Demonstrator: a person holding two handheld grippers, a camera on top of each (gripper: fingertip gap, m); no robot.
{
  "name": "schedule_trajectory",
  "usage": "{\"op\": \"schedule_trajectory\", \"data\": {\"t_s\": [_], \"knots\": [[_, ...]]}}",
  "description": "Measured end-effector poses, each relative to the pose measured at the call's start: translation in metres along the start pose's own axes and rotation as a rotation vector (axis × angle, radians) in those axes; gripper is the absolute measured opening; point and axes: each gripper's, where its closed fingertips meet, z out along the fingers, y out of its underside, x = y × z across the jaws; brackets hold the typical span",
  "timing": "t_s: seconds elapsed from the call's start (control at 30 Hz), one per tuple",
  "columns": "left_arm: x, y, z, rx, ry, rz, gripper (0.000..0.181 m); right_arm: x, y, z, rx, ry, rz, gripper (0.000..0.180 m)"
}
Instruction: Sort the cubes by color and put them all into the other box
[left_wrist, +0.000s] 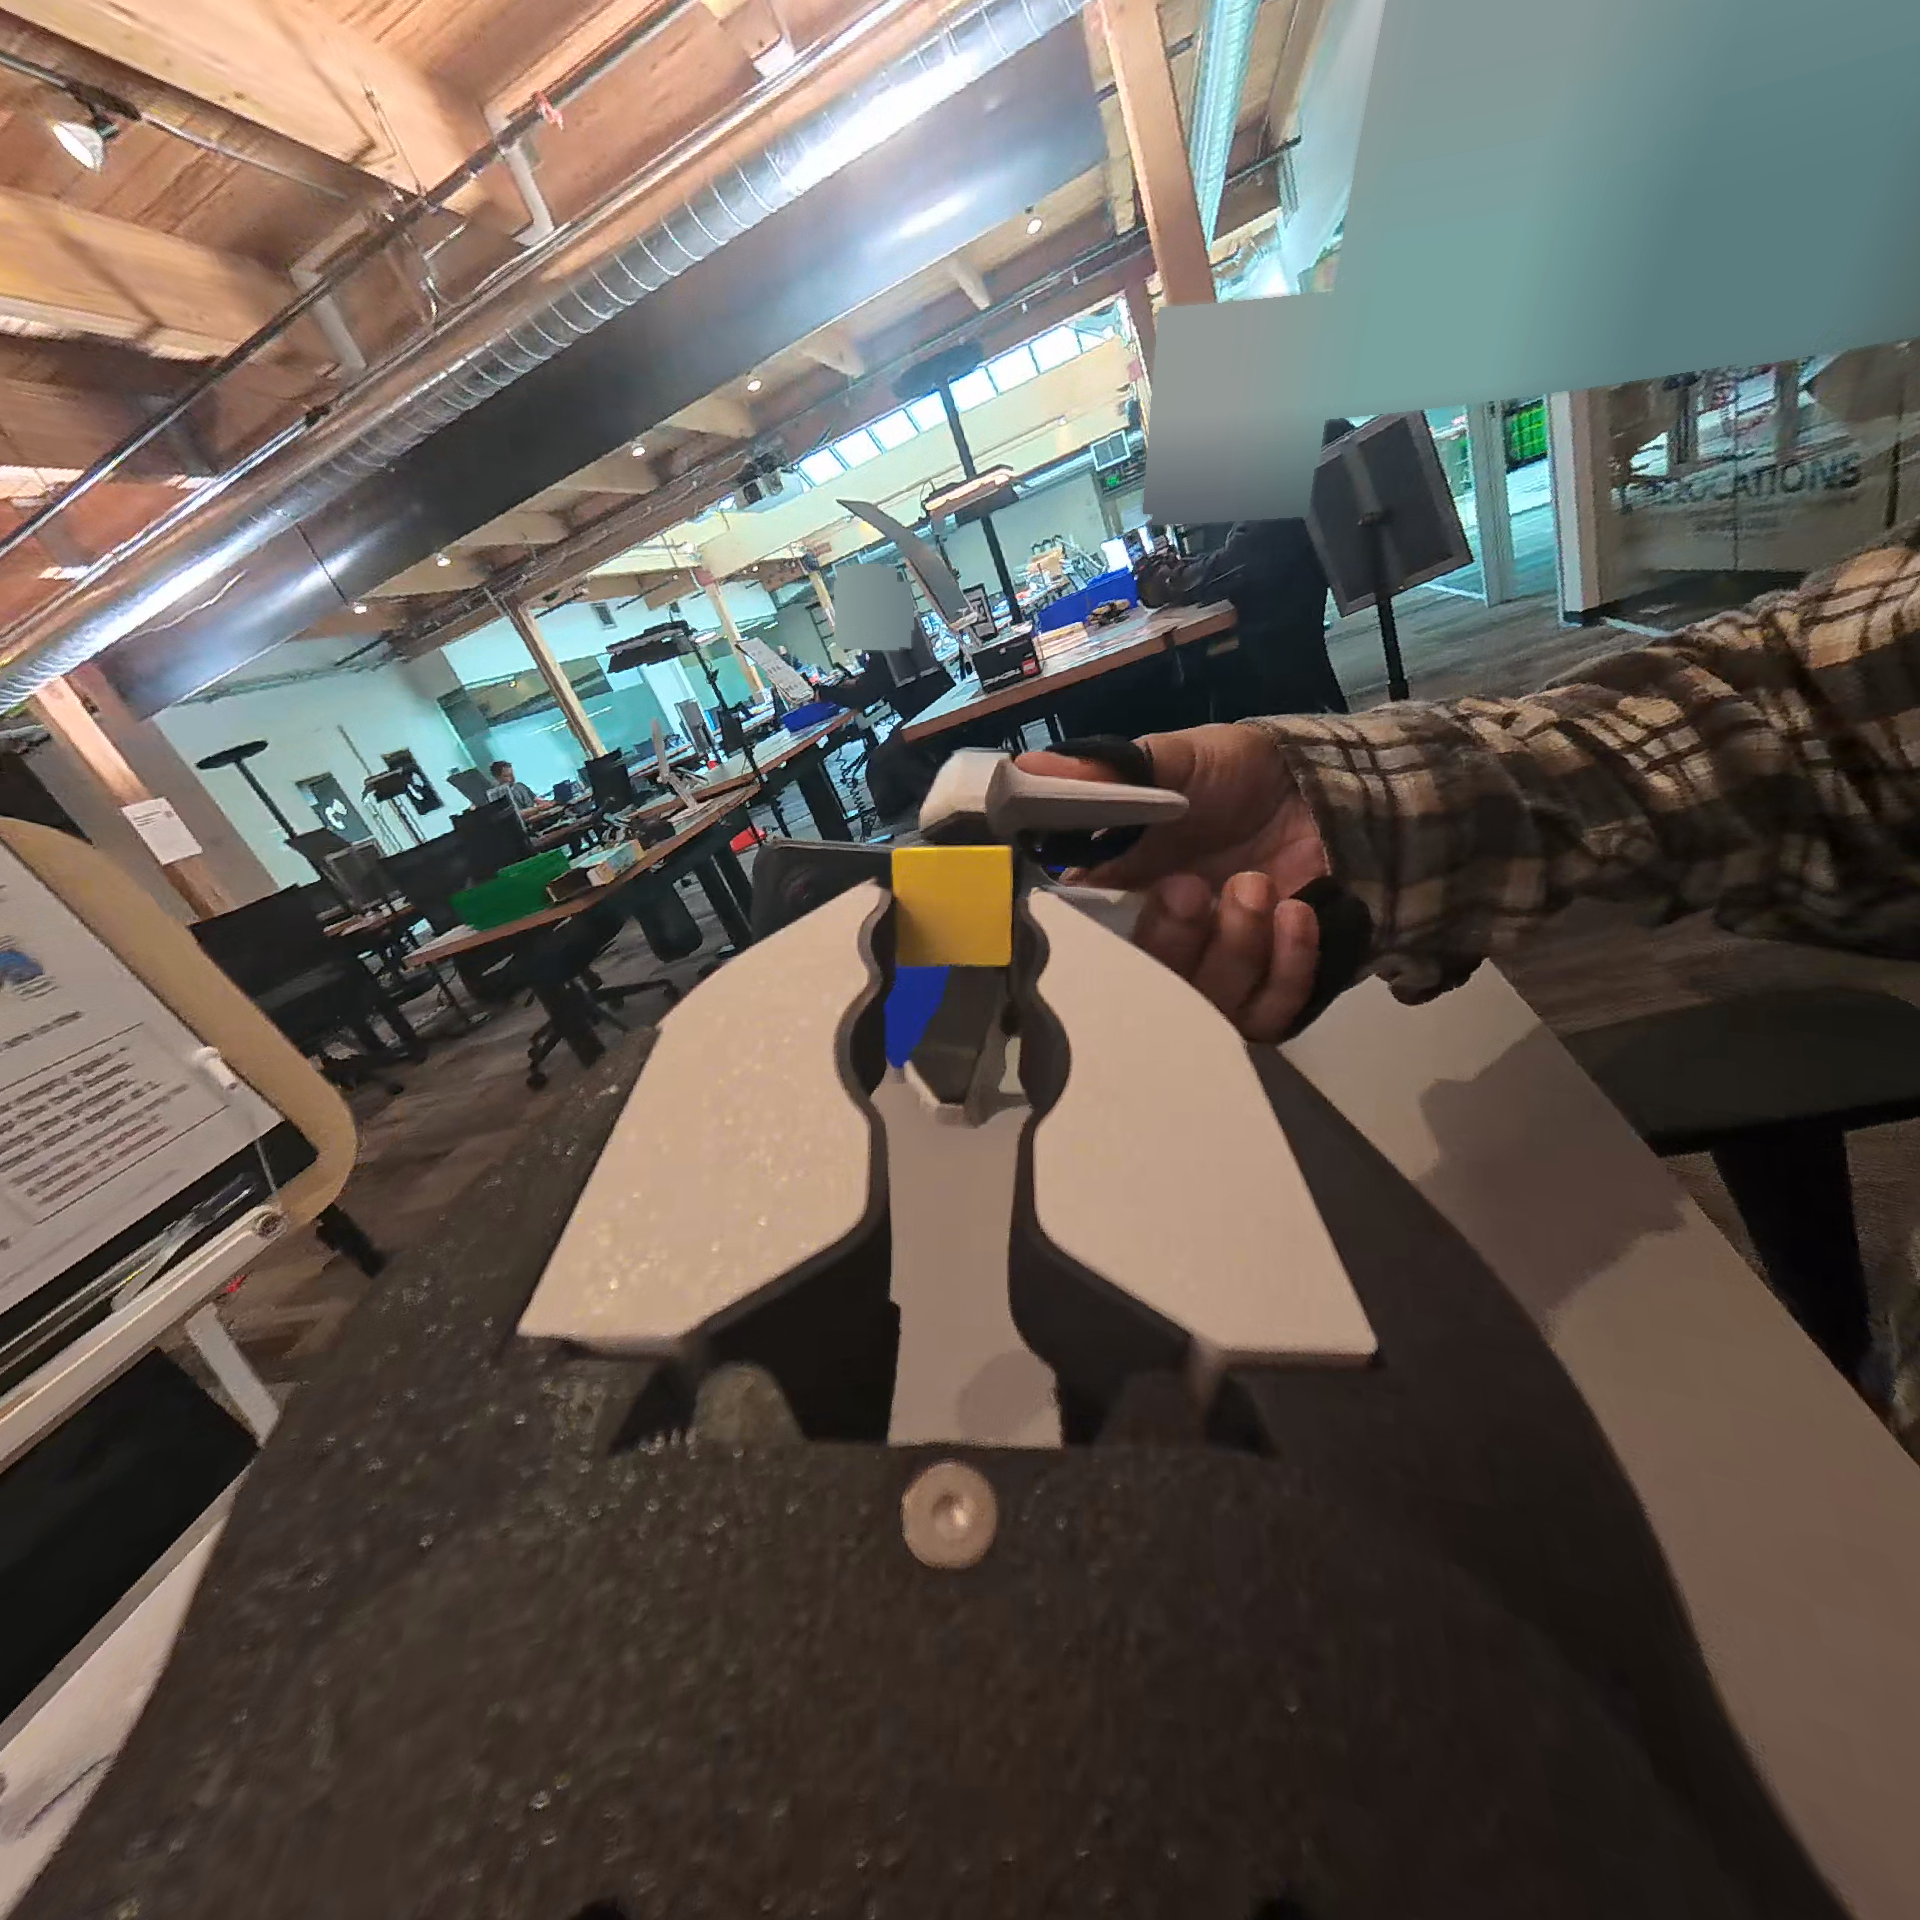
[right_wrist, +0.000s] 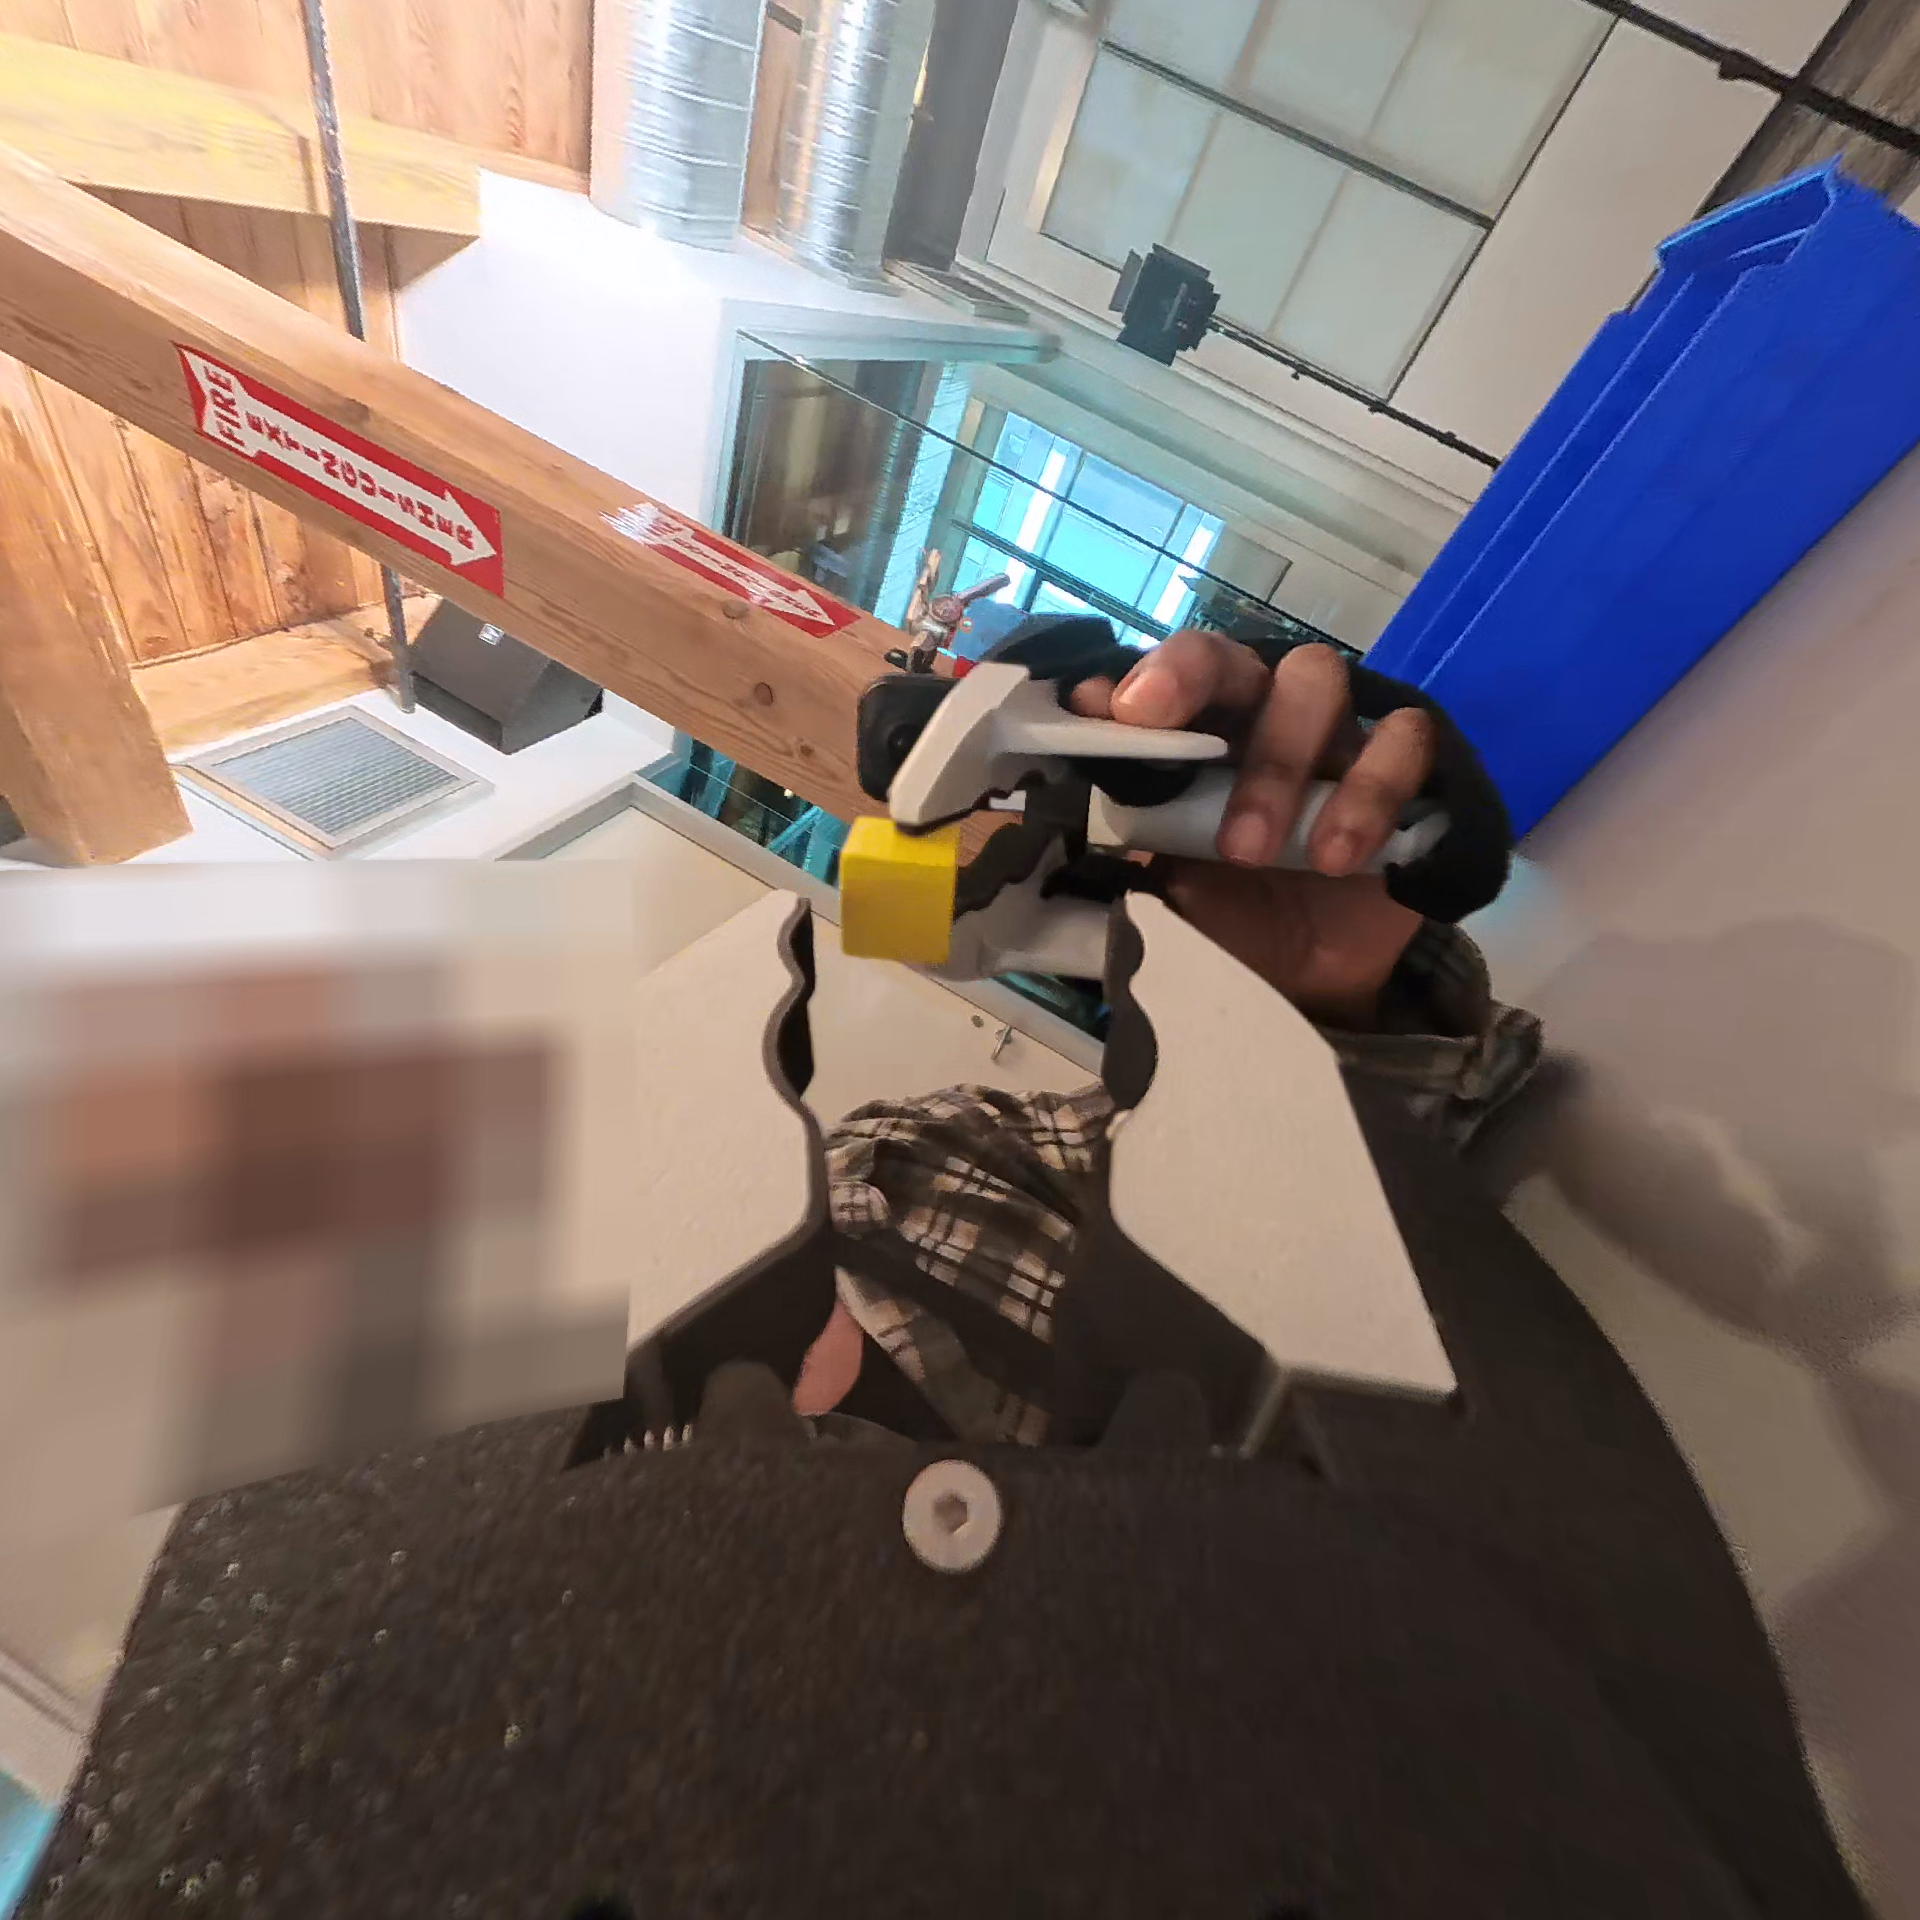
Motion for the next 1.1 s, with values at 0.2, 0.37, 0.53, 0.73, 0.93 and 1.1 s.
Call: {"op": "schedule_trajectory", "data": {"t_s": [0.2, 0.37, 0.53, 0.73, 0.93, 1.1], "knots": [[0.004, 0.015, 0.019, -0.045, 0.002, 0.02, 0.021, -0.008, 0.004, -0.005, -0.006, -0.016, 0.002, 0.022], [0.006, 0.036, 0.022, -0.087, 0.007, -0.113, 0.05, -0.022, -0.013, -0.061, 0.022, 0.227, -0.12, 0.022], [0.003, 0.075, 0.009, -0.143, -0.01, -0.229, 0.069, -0.028, -0.081, -0.252, 0.095, 1.089, -0.409, 0.022], [0.013, 0.089, 0.016, -0.199, 0.022, -0.22, 0.063, -0.002, -0.1, -0.435, 0.026, 1.648, -0.333, 0.023], [0.014, 0.102, 0.017, -0.238, 0.015, -0.225, 0.064, 0.072, -0.083, -0.47, -0.089, 1.67, -0.221, 0.023], [0.014, 0.107, 0.017, -0.25, 0.024, -0.235, 0.059, 0.098, -0.083, -0.485, -0.113, 1.704, -0.194, 0.023]]}}
